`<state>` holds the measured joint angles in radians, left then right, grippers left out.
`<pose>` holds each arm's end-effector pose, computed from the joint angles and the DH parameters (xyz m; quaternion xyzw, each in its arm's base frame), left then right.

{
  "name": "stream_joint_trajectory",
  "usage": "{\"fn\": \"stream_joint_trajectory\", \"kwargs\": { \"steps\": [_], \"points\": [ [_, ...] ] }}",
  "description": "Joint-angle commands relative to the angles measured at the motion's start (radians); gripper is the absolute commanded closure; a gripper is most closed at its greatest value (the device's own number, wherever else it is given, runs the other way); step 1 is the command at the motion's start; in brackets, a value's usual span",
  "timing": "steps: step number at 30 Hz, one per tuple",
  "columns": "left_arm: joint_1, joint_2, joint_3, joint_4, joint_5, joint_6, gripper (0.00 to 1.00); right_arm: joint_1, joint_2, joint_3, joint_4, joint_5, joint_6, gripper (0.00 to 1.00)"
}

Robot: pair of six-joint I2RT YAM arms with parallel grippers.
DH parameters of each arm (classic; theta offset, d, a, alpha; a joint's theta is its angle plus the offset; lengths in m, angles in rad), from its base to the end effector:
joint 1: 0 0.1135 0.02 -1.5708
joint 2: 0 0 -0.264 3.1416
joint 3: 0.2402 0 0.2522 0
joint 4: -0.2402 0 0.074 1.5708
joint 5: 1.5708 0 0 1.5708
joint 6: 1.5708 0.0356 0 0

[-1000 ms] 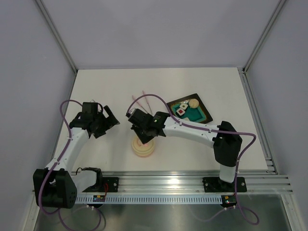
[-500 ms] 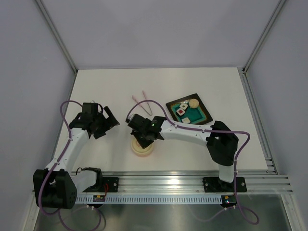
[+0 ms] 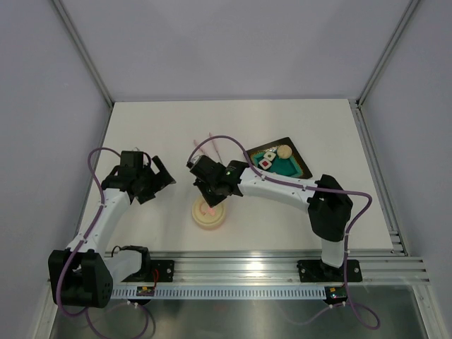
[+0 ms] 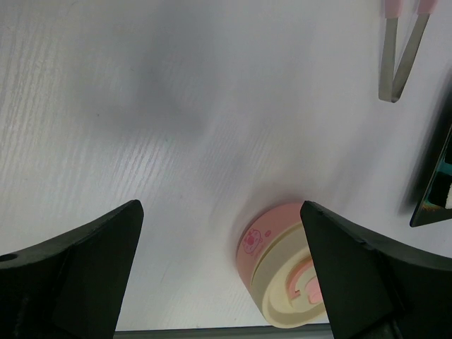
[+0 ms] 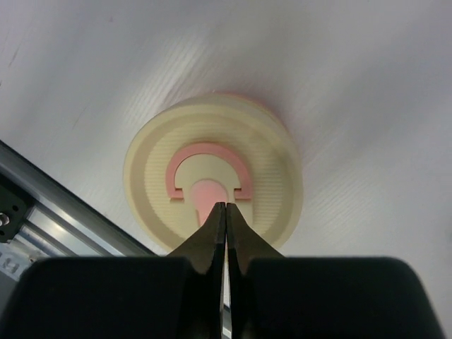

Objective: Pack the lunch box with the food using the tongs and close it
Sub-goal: Close the box lid on the packing box.

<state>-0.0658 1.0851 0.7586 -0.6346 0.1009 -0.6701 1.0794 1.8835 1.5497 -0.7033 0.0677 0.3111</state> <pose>0.2100 -0.0174 0.2355 -0.2690 0.9140 -0.1527 0.2624 0.1947 0.3586 0.2468 -0.3530 0.8971 0.1437 0.2233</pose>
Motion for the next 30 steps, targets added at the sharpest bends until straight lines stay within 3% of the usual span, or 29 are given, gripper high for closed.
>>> {"fn": "stream_joint_trajectory", "kwargs": {
  "steps": [1, 5, 21, 25, 29, 30],
  "points": [
    [0.004, -0.024, -0.008, 0.026, -0.007, 0.014, 0.02, -0.018, 0.055, -0.017, 0.031, -0.005, 0.008, 0.97],
    [0.003, -0.019, -0.008, 0.026, -0.001, 0.012, 0.02, -0.016, 0.143, -0.039, 0.042, -0.025, 0.019, 0.99],
    [0.003, -0.033, -0.022, 0.05, 0.065, 0.032, 0.06, -0.018, -0.004, 0.03, -0.024, 0.098, 0.006, 0.99],
    [-0.006, -0.036, -0.033, 0.062, 0.086, 0.035, 0.15, -0.018, 0.014, -0.019, -0.006, 0.084, 0.025, 0.99],
    [-0.014, -0.037, -0.05, 0.088, 0.112, 0.03, 0.33, -0.018, 0.081, -0.053, 0.014, 0.06, 0.036, 0.99],
    [-0.017, -0.036, -0.056, 0.098, 0.12, 0.03, 0.43, -0.016, 0.097, -0.057, 0.011, 0.06, 0.037, 0.99]
  ]
}}
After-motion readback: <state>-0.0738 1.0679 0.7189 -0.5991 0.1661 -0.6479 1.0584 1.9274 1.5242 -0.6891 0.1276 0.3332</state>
